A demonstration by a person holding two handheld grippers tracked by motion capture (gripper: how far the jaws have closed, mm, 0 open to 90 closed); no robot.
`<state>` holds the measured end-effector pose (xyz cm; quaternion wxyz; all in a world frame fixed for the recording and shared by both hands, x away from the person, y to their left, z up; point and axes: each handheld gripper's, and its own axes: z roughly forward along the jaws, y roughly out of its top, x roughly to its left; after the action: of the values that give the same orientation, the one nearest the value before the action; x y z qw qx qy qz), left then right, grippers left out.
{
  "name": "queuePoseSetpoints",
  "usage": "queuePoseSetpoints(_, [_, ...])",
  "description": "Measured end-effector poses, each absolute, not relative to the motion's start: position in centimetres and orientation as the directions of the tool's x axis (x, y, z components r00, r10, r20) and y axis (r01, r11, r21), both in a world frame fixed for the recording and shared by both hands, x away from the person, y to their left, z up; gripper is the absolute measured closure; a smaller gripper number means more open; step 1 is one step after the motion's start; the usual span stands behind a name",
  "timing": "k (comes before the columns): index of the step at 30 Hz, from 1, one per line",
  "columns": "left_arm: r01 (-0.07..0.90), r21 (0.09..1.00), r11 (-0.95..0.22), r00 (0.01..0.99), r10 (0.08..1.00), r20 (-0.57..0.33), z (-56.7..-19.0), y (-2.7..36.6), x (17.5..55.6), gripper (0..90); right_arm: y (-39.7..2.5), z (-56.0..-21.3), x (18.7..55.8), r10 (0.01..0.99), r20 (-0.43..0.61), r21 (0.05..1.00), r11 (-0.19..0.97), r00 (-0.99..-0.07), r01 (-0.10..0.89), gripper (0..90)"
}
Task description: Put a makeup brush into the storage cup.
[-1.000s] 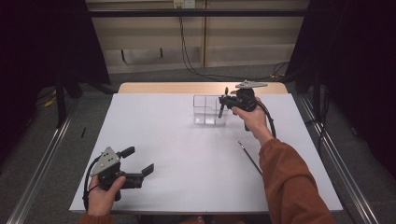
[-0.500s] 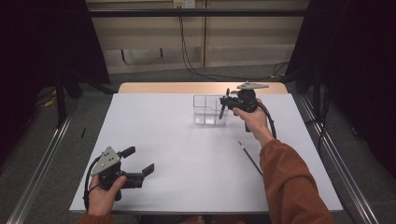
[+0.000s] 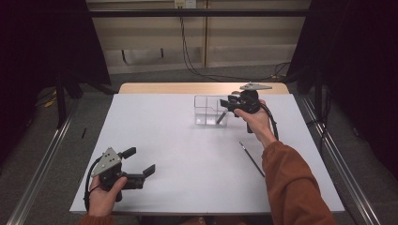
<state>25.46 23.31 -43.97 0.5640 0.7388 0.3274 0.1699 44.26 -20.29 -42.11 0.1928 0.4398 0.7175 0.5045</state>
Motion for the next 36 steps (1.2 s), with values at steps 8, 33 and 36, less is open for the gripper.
queuePoseSetpoints(8, [0.286,0.947,-0.147,0.726,0.679,-0.113,-43.9,23.3,25.4,2.9,-20.2,-41.4,43.6,0.842,0.146,0.907,0.096,-0.52,0.41,16.6])
queuePoseSetpoints(33, [0.29,0.946,-0.142,0.716,0.688,-0.117,-43.9,23.5,25.3,2.9,-21.6,-41.8,40.9,0.844,0.164,0.924,0.05,-0.51,0.38,0.0])
queuePoseSetpoints(36, [0.291,0.946,-0.14,0.716,0.688,-0.119,-43.9,23.6,25.2,2.9,-21.8,-41.8,40.4,0.846,0.175,0.925,0.033,-0.504,0.378,0.0])
